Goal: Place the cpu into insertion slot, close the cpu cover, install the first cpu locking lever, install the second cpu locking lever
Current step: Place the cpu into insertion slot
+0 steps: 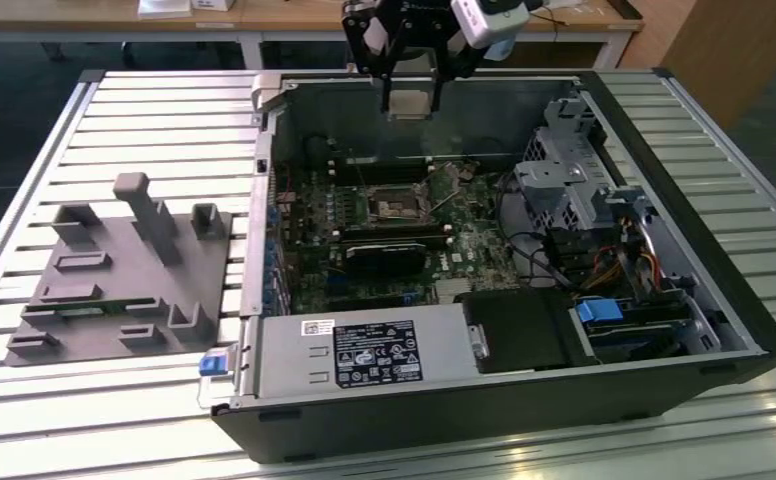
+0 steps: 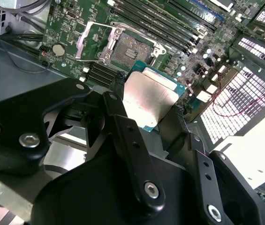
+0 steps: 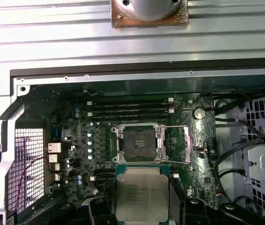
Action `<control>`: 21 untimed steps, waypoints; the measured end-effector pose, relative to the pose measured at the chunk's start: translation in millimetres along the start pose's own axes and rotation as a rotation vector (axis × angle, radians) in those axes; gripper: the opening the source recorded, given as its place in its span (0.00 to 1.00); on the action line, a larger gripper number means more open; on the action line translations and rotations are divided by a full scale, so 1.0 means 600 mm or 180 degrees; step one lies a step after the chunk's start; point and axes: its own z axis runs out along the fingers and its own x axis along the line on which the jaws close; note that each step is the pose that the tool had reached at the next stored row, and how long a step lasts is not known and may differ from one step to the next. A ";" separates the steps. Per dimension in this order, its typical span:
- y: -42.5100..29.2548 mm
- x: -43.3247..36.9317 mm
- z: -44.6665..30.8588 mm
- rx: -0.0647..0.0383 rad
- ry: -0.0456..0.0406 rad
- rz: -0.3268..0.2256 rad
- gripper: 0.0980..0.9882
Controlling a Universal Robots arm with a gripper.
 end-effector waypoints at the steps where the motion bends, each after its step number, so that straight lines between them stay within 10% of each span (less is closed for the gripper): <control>1: 0.000 0.001 0.000 0.0000 0.0000 0.0002 0.49; 21: 0.000 0.007 0.000 -0.0003 -0.0013 0.0144 0.49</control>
